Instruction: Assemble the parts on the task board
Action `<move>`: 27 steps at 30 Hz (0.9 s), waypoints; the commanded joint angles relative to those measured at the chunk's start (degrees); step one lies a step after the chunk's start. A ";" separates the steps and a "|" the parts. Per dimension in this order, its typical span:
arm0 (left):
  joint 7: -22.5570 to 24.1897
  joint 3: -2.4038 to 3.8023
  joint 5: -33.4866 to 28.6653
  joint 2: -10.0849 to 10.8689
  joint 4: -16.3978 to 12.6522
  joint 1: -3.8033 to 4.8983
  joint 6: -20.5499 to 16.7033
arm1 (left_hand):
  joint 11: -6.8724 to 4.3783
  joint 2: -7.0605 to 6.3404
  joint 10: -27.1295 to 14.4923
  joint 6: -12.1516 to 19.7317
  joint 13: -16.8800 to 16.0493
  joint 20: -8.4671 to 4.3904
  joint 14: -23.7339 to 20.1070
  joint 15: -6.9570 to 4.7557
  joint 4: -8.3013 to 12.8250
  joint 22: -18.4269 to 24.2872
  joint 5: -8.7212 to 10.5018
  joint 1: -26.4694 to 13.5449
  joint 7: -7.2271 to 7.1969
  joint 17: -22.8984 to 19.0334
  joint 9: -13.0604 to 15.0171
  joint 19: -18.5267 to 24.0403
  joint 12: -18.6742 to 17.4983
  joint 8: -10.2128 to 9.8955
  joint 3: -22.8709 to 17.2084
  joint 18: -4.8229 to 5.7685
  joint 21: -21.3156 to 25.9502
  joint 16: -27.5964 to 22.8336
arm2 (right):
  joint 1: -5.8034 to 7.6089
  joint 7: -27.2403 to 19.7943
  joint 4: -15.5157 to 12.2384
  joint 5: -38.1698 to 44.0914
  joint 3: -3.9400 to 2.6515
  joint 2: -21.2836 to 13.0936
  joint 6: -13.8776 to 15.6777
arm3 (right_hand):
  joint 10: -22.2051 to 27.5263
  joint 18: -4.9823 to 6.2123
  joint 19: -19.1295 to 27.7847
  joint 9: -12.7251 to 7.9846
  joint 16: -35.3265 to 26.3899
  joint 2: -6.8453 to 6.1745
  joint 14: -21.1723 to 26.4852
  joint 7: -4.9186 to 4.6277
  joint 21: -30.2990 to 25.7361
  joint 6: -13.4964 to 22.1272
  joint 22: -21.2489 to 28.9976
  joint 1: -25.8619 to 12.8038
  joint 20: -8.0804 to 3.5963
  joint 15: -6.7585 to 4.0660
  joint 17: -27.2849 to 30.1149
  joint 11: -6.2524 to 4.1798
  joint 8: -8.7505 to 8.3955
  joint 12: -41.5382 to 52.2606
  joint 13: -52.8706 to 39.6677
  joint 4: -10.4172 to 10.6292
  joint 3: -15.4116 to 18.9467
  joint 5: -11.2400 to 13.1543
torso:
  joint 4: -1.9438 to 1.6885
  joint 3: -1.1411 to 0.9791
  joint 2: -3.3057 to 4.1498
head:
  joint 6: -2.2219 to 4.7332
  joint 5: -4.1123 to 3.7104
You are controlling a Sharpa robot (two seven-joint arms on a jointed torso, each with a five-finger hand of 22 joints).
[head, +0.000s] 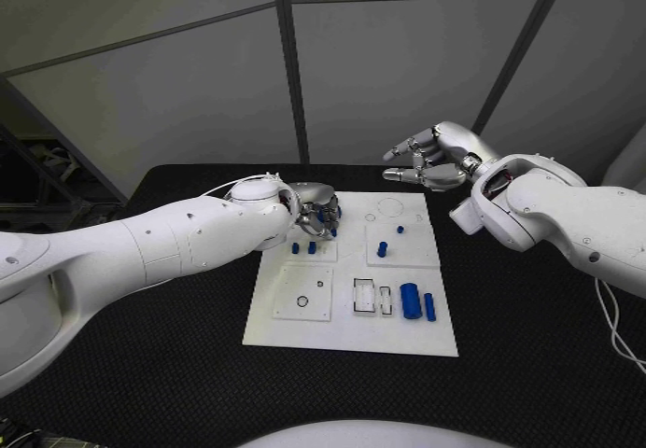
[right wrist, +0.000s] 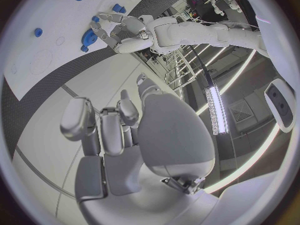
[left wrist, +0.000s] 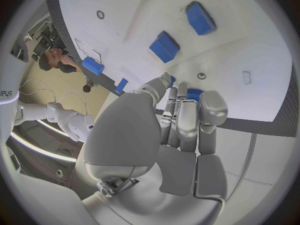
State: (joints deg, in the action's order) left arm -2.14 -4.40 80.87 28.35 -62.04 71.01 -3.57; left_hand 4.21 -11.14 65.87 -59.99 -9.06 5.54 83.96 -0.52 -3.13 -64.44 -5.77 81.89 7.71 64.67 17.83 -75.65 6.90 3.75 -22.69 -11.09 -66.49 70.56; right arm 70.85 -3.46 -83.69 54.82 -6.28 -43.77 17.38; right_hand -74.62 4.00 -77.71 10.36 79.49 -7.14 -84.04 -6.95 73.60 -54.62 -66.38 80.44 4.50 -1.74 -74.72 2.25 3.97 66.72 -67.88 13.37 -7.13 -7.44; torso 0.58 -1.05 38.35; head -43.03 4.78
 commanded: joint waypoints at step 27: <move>-0.51 -0.09 0.61 -0.62 0.08 -0.31 2.33 | 0.53 0.14 0.28 1.31 2.15 0.32 1.58 0.39 0.76 -2.72 0.26 -0.41 0.71 -1.11 -2.62 -0.86 0.58 -0.24 -1.34 5.24 -2.57 0.71 | 0.11 -0.35 -0.36 0.07 -0.04 -0.02 -0.33 | -0.55 1.01 0.05 0.10 -0.20 0.39 -2.34 0.02 -0.25 -0.19 -0.03 -0.39 -0.24 -0.39 -0.08 -0.10 -0.23 0.34 -0.06 -0.30 0.14 -0.17 | -0.01 -0.02 -0.02 | -0.06 -0.32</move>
State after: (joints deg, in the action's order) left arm -2.23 -4.29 81.11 27.81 -61.84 71.00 -2.91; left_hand 4.65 -11.00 66.25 -58.95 -6.96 5.74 83.96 -0.52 -2.61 -67.11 -5.88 82.03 8.39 63.61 15.24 -76.26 7.28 3.86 -23.80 -11.08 -68.82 71.23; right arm 70.85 -3.42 -83.89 54.85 -6.28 -43.78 17.27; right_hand -74.82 4.00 -77.71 10.41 79.49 -7.14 -84.04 -6.95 73.60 -54.62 -66.38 80.44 4.50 -1.74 -74.72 2.04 3.97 66.72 -67.88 13.36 -7.13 -7.44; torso 0.54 -1.09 38.36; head -43.09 4.47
